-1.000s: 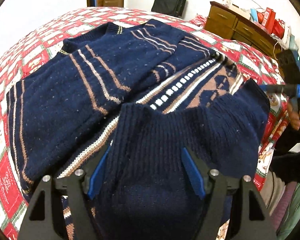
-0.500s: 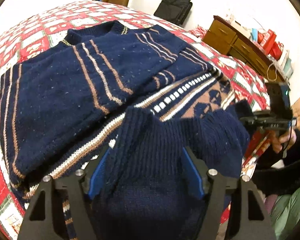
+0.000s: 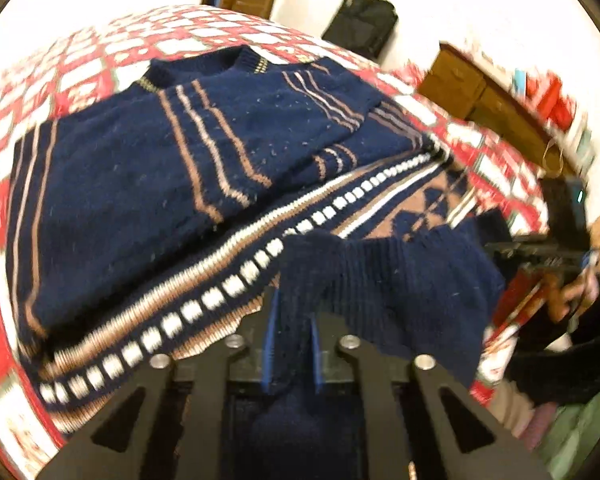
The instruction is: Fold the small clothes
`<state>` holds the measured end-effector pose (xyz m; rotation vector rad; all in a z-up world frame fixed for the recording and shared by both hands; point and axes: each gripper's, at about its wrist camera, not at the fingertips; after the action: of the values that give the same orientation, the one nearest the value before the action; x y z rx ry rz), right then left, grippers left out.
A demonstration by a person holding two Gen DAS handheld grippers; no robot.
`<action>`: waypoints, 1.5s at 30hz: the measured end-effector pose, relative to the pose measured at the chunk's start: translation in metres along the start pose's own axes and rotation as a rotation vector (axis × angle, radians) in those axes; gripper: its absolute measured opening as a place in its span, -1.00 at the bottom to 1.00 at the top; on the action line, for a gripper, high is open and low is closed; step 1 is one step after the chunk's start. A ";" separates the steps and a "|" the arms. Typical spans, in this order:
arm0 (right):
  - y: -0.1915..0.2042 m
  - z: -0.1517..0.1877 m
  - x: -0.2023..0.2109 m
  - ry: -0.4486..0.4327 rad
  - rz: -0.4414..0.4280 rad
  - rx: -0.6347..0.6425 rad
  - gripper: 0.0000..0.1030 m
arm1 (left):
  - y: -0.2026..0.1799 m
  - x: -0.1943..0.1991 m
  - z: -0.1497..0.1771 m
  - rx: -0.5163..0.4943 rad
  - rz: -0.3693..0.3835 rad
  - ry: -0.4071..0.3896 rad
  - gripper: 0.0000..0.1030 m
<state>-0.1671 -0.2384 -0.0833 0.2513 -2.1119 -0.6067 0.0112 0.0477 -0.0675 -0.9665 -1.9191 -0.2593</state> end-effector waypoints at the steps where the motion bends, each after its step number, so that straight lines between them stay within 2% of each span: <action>1: 0.001 -0.001 0.004 -0.018 -0.007 -0.005 -0.86 | 0.002 0.004 0.004 0.029 0.013 -0.014 -0.82; 6: 0.014 -0.009 0.030 -0.110 -0.031 0.004 -0.86 | -0.010 0.025 0.014 0.076 -0.001 -0.100 -0.83; 12: 0.043 -0.028 0.062 -0.232 -0.018 0.094 -0.86 | -0.012 0.077 0.016 0.153 -0.007 -0.281 -0.83; 15: 0.055 -0.037 0.065 -0.257 -0.012 0.139 -0.86 | -0.006 0.101 0.017 0.190 -0.032 -0.349 -0.83; 18: 0.057 -0.044 0.062 -0.256 -0.007 0.148 -0.86 | -0.003 0.113 0.019 0.191 -0.051 -0.381 -0.83; 23: 0.063 -0.059 0.058 -0.264 -0.007 0.154 -0.86 | 0.002 0.110 0.017 0.206 -0.071 -0.382 -0.83; 26: 0.076 -0.073 0.061 -0.280 -0.007 0.199 -0.86 | 0.007 0.112 0.015 0.232 -0.072 -0.391 -0.83; 30: 0.096 -0.107 0.058 -0.301 -0.001 0.283 -0.86 | 0.015 0.123 0.006 0.260 -0.087 -0.416 -0.83; 34: 0.106 -0.143 0.043 -0.298 -0.007 0.308 -0.86 | 0.034 0.137 -0.012 0.308 -0.129 -0.463 -0.87; 37: 0.109 -0.171 0.022 -0.275 0.038 0.345 -0.87 | 0.048 0.142 -0.028 0.333 -0.149 -0.486 -0.87; 39: 0.105 -0.176 0.014 -0.253 0.028 0.330 -0.87 | 0.055 0.138 -0.040 0.319 -0.213 -0.453 -0.87; 40: 0.104 -0.176 0.011 -0.246 0.028 0.331 -0.87 | 0.056 0.135 -0.042 0.308 -0.222 -0.439 -0.87; 42: 0.101 -0.169 0.007 -0.238 0.049 0.346 -0.87 | 0.057 0.122 -0.039 0.278 -0.158 -0.389 -0.87; 44: 0.094 -0.161 0.005 -0.231 0.053 0.332 -0.86 | 0.057 0.108 -0.031 0.255 -0.126 -0.326 -0.57; 45: 0.088 -0.156 0.004 -0.225 0.050 0.315 -0.86 | 0.055 0.095 -0.024 0.241 -0.137 -0.278 -0.45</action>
<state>-0.0383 -0.2154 0.0393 0.3165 -2.4222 -0.2799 0.0429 0.1207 0.0122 -0.7415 -2.2146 0.0315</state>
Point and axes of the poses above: each gripper's, at about its wrist camera, not at the fingertips, and x roughly against the way its jaws point, y to its left, z to its underside, and after that the axes turned 6 degrees about -z, right-handed
